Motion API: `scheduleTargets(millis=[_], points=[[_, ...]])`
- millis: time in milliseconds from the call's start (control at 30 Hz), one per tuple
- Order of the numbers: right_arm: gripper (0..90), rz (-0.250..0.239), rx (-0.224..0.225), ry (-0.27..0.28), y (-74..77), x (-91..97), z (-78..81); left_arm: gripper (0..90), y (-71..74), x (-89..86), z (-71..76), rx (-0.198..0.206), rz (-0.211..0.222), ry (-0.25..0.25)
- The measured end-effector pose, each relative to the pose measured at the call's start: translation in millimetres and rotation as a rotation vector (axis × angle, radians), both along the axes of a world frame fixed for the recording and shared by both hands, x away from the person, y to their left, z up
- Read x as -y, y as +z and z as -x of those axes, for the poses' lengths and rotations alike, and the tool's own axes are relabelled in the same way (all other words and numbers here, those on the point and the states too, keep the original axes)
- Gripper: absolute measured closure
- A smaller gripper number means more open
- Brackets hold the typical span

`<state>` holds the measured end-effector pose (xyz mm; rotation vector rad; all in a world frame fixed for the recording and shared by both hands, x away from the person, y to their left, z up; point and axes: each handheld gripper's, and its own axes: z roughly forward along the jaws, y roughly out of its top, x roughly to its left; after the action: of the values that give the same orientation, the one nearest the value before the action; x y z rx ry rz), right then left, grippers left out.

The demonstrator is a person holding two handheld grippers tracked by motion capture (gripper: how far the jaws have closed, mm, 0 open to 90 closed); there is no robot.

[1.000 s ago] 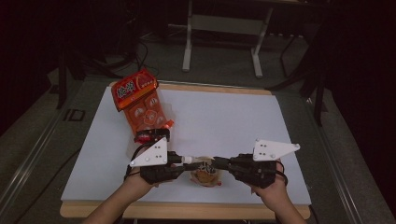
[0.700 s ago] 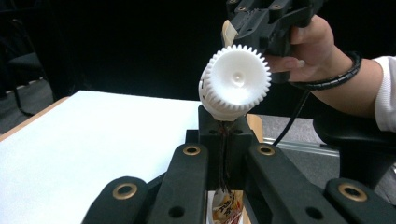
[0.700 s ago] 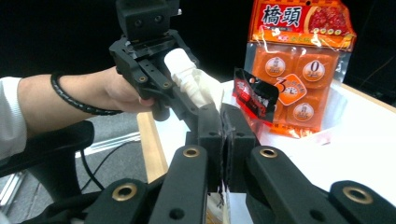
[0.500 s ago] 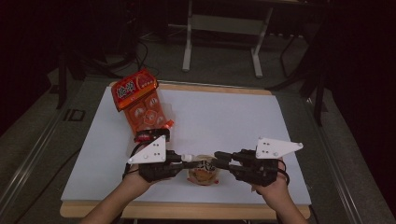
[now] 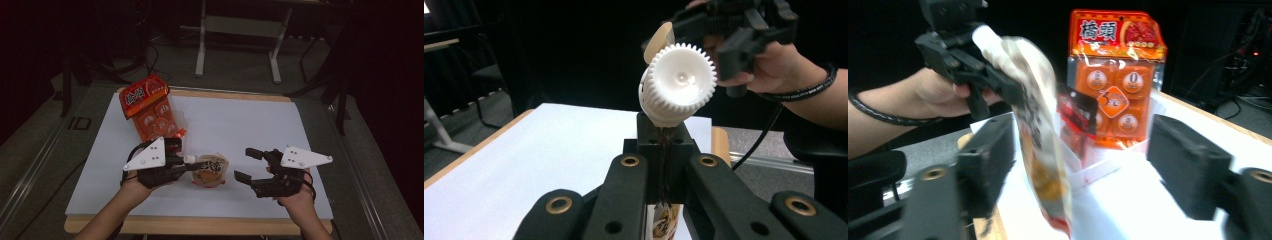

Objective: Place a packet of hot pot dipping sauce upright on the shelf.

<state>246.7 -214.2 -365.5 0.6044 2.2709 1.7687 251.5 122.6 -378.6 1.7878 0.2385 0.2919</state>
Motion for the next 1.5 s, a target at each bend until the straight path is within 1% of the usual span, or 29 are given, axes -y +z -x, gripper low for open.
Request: scheduleTargets(millis=[33, 67, 133, 167, 200, 233, 267, 367, 400, 433, 467, 500, 533, 600, 633, 667, 700, 800, 867, 900, 933, 967, 1000, 1133, 1267, 1333, 1433, 1500], points=[[14.4, 0.006, -0.006, -0.005, -2.7, 2.1, -0.9, 89.6, 1.2, -2.5, -0.5, 0.005, 0.003, 0.005], [14.4, 0.006, -0.006, -0.005, -2.7, 2.1, -0.9, 89.6, 2.6, -4.9, -1.5, 0.003, 0.005, 0.004], [13.3, 0.005, -0.014, 0.0, -5.8, 4.3, -1.3, 89.6, 5.6, -9.3, -2.8, 0.014, -0.013, 0.021], [12.7, 0.008, -0.022, 0.006, -8.9, 7.1, -1.7, 89.6, 7.4, -14.3, -4.2, 0.021, -0.014, 0.033], [12.7, 0.008, -0.022, 0.006, -8.9, 7.1, -1.7, 89.6, 7.4, -14.3, -4.2, 0.021, -0.014, 0.033], [13.2, -0.01, -0.027, 0.009, -11.2, 10.9, -1.7, 89.6, 8.0, -17.1, -5.1, 0.017, -0.007, 0.037], [13.2, -0.01, -0.027, 0.009, -11.2, 10.9, -1.7, 89.6, 8.6, -20.2, -6.2, 0.018, -0.004, 0.038], [13.7, -0.042, -0.055, -0.001, -13.2, 17.9, -2.5, 89.6, 10.4, -30.0, -9.8, 0.028, -0.01, 0.054], [13.7, -0.051, -0.063, 0.002, -13.7, 19.4, -2.5, 89.6, 10.9, -33.2, -11.5, 0.021, -0.01, 0.053], [13.8, -0.062, -0.073, 0.002, -14.5, 21.4, -2.4, 89.5, 11.5, -36.0, -12.6, 0.024, -0.018, 0.057], [13.8, -0.062, -0.075, -0.004, -15.3, 22.9, -2.3, 89.5, 11.9, -38.3, -13.2, 0.027, -0.026, 0.068], [13.9, -0.038, -0.059, -0.02, -17.2, 25.2, -1.8, 89.5, 12.3, -40.6, -14.0, 0.023, -0.034, 0.069], [13.9, -0.038, -0.059, -0.02, -17.2, 25.2, -1.8, 89.5, 11.9, -42.8, -14.2, 0.032, -0.038, 0.077], [14.0, -0.032, -0.052, -0.03, -19.8, 27.8, -2.4, 89.5, 11.0, -47.4, -15.9, 0.031, -0.047, 0.087], [14.3, -0.013, -0.034, -0.049, -22.2, 29.8, -3.5, 89.5, 9.1, -52.2, -17.9, 0.032, -0.05, 0.095], [14.3, -0.013, -0.034, -0.049, -22.2, 29.8, -3.5, 89.5, 9.1, -52.2, -17.9, 0.032, -0.05, 0.095], [14.3, -0.011, -0.029, -0.062, -24.2, 31.7, -4.5, 89.5, 8.1, -54.6, -19.1, 0.034, -0.054, 0.107], [14.3, -0.004, -0.038, -0.062, -25.6, 32.5, -5.3, 89.5, 3.5, -61.9, -23.3, 0.028, -0.054, 0.124], [14.4, 0.0, -0.032, -0.06, -26.5, 32.8, -5.3, 89.5, -1.0, -66.6, -26.1, 0.041, -0.062, 0.124], [14.3, -0.001, -0.035, -0.056, -26.8, 32.8, -5.2, 89.5, -3.2, -68.9, -28.0, 0.032, -0.061, 0.128], [14.4, -0.001, -0.033, -0.054, -27.1, 32.6, -5.2, 89.5, -5.7, -71.6, -29.7, 0.035, -0.061, 0.126], [14.3, -0.007, -0.034, -0.052, -27.7, 32.4, -5.6, 89.5, -8.1, -73.8, -31.1, 0.035, -0.058, 0.134], [14.3, -0.007, -0.034, -0.052, -27.7, 32.4, -5.6, 89.5, -10.0, -75.7, -32.6, 0.021, -0.053, 0.137], [14.4, -0.007, -0.037, -0.051, -28.8, 32.1, -6.2, 89.5, -16.9, -79.7, -34.9, 0.019, -0.059, 0.15], [14.4, -0.013, -0.046, -0.047, -30.5, 31.8, -6.9, 89.5, -23.3, -82.8, -37.3, 0.004, -0.06, 0.148], [14.4, -0.014, -0.047, -0.047, -30.7, 31.6, -6.9, 89.5, -24.8, -83.3, -37.5, 0.006, -0.063, 0.152], [14.4, -0.017, -0.048, -0.044, -30.8, 32.3, -6.8, 89.5, -31.1, -87.7, -40.1, -0.01, -0.071, 0.16], [14.4, -0.018, -0.048, -0.045, -30.8, 32.7, -6.8, 89.5, -32.2, -88.2, -40.0, -0.008, -0.073, 0.164]])
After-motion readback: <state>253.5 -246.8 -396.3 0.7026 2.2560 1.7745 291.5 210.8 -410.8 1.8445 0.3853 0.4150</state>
